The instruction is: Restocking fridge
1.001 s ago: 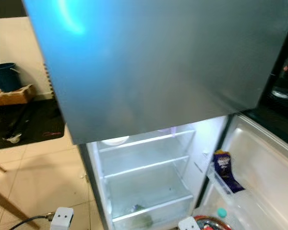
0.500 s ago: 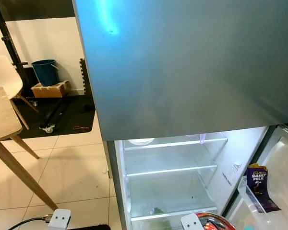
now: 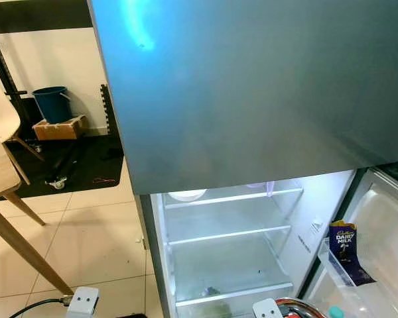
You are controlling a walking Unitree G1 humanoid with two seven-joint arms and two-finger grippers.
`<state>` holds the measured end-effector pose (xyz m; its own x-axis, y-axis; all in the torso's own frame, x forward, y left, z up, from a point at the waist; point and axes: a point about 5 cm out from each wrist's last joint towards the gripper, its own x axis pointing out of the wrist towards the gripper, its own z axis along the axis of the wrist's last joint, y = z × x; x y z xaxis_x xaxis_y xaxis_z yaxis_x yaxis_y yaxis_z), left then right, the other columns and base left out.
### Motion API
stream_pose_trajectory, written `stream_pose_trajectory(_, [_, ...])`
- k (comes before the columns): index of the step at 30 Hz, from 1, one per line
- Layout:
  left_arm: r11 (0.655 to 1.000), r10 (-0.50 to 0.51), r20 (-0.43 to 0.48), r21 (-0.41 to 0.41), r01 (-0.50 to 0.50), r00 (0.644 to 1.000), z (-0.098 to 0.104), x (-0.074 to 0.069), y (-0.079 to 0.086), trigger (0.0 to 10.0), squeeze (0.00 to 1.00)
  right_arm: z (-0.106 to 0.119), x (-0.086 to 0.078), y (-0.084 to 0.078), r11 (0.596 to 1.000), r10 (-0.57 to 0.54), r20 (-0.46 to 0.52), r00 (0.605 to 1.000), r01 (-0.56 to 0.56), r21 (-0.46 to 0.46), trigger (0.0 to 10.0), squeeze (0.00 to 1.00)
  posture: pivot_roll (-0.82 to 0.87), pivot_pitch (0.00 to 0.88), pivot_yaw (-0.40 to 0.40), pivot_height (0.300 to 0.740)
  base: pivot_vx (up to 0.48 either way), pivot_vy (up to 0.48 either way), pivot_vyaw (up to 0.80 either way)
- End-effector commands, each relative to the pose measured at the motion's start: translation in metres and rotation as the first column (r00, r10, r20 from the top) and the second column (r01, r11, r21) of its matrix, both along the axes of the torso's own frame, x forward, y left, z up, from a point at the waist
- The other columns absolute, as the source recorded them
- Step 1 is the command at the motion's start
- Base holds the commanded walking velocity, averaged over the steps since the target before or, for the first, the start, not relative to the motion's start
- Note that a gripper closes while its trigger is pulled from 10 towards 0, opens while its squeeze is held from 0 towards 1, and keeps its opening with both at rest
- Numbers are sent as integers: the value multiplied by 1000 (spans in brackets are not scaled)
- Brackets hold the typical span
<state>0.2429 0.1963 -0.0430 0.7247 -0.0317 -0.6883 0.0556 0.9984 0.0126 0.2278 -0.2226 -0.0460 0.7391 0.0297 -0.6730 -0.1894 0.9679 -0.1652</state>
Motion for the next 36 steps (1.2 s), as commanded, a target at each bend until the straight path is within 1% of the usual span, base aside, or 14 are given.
stream_pose_trajectory(1, [1000,17,-6,4,-17,1000,0,-1,3,10000,0,-2,-2,0,1000,-23,-7,1000,23,11,10000,0,-105,104,44,740,0,0,0])
stream_pose_trajectory(8, [1000,30,-3,-1,-30,1000,0,-1,5,10000,0,-2,-1,4,1000,11,-13,1000,-11,12,10000,0,-104,108,42,740,0,0,0])
stream_pose_trajectory(16, [999,36,0,-3,-36,999,0,-1,4,10000,0,-1,0,1,1000,16,-12,1000,-16,-16,10000,0,-105,107,39,740,0,0,744])
stream_pose_trajectory(20, [1000,28,-6,-4,-28,1000,0,-1,3,10000,0,0,0,-3,999,-53,-3,999,53,3,10000,0,-106,106,45,740,0,0,0])
stream_pose_trajectory(29, [1000,24,-8,-6,-24,1000,0,-1,2,10000,0,-3,-4,-5,999,-45,-15,999,44,-8,10000,0,-112,104,47,740,0,0,0])
stream_pose_trajectory(36, [1000,20,-9,-7,-20,1000,0,-1,2,10000,0,-3,-4,-5,999,-49,-16,999,49,-9,10000,0,-114,96,50,740,0,0,0])
